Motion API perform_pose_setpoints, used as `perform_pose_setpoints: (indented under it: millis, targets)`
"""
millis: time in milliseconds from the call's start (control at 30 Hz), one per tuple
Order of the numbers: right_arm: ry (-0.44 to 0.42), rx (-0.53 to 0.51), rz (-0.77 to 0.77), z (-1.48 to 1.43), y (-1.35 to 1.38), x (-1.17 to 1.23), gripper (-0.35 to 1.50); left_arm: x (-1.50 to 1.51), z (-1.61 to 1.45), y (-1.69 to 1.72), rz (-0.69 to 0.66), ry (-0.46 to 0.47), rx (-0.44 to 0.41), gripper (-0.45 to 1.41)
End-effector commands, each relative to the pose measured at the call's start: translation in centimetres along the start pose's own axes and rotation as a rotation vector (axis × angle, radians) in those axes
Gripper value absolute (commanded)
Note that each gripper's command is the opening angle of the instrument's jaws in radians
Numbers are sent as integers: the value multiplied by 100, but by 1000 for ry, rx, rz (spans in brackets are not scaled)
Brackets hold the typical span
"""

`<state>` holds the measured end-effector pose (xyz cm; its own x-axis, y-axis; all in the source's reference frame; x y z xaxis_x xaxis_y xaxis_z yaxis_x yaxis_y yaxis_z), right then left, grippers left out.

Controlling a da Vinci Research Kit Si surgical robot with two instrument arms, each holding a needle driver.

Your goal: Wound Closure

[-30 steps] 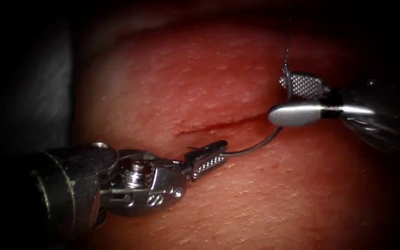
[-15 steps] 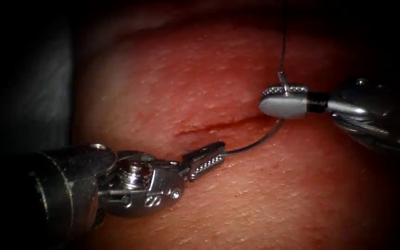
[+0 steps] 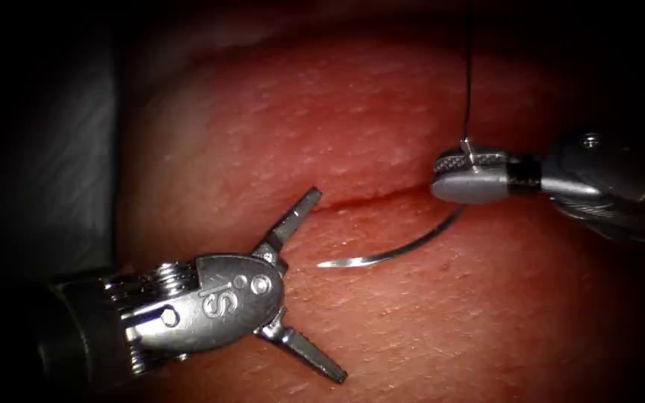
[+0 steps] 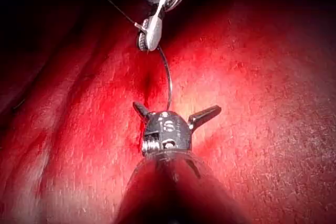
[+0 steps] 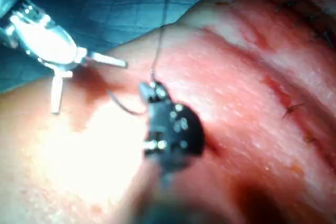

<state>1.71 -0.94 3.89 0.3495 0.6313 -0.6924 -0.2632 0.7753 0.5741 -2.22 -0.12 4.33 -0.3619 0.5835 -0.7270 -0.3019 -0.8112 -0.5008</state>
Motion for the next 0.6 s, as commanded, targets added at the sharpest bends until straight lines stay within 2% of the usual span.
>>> perform_pose_setpoints:
  millis: [33,233,500,600]
  targets:
    - [14,27,-38,7,-3,-8,-35,-4,5,-2,-22,-10,-20,116]
    - [47,116,-223,7,-6,-9,-35,14,1,-27,-107,-134,-104,111]
    - [75,149,-381,4,-9,-2,-35,29,11,-44,-175,-216,-154,111]
    - [86,150,-471,3,-11,1,-35,30,17,-46,-243,-260,-246,106]
